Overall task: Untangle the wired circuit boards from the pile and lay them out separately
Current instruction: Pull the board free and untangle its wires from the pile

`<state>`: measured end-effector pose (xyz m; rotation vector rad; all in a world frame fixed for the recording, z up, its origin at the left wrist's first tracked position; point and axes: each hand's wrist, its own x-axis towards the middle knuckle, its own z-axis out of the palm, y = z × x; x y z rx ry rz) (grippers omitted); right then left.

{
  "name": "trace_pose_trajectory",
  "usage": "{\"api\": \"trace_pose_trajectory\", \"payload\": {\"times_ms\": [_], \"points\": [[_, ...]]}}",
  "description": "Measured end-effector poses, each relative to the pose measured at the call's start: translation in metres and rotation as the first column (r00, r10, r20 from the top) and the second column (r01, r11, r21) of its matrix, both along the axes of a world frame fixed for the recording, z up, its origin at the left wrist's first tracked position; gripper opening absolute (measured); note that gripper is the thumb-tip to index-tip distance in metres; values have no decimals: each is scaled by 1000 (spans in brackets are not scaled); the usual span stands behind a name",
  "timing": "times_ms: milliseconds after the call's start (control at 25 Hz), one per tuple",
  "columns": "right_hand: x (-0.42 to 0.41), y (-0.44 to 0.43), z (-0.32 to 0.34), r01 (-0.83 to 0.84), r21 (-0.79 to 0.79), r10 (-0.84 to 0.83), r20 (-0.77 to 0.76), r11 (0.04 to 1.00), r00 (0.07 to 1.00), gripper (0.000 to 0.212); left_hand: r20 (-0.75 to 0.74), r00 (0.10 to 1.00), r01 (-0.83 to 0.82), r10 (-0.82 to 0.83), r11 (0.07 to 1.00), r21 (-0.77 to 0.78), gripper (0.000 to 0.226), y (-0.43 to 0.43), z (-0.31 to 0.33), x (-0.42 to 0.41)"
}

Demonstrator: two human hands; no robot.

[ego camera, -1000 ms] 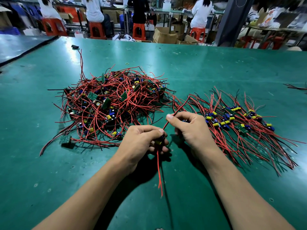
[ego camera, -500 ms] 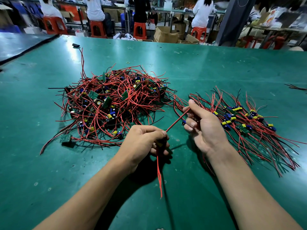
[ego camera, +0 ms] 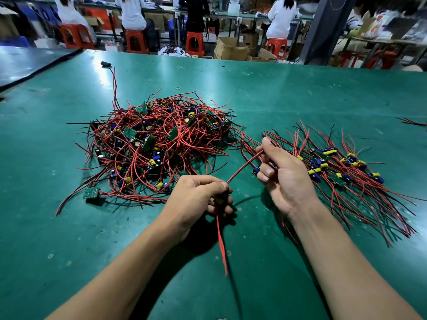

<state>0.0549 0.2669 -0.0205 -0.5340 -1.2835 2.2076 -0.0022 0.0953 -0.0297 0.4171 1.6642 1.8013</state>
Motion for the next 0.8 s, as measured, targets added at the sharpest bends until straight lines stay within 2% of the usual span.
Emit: {"api": "trace_pose_trajectory", "payload": {"times_ms": [120, 160, 240, 320, 400, 560, 800], "points": [[3, -6, -8, -200, 263, 149, 200, 944, 968, 29, 6, 1000, -11, 11, 999, 31, 20, 0, -1, 0], [4, -12, -10, -315, 306, 232, 277, 898, 932, 27, -2, 1000, -11, 11, 999, 35, 18, 0, -1, 0], [5, -22, -14, -438, 309, 348, 305, 844, 887, 19, -11, 1000, -9, 9, 999, 37, 17, 0, -1, -1], [2, -23, -15, -366, 312, 282, 283, 877, 917, 20, -2, 1000, 5, -5, 1000, 26, 18, 0, 0, -1], [-1, -18, -13, -216, 289, 143, 252, 933, 957, 22, 10, 999, 39, -39, 999, 10, 16, -1, 2, -1], [-2, -1, -6, 53, 83, -61, 101, 995, 993, 9, 14, 995, 94, -94, 995, -15, 12, -2, 4, 0], [-3, 1, -5, 117, -82, -113, 56, 990, 992, 16, 31, 994, 103, -103, 994, -24, 14, -2, 5, -1]]}}
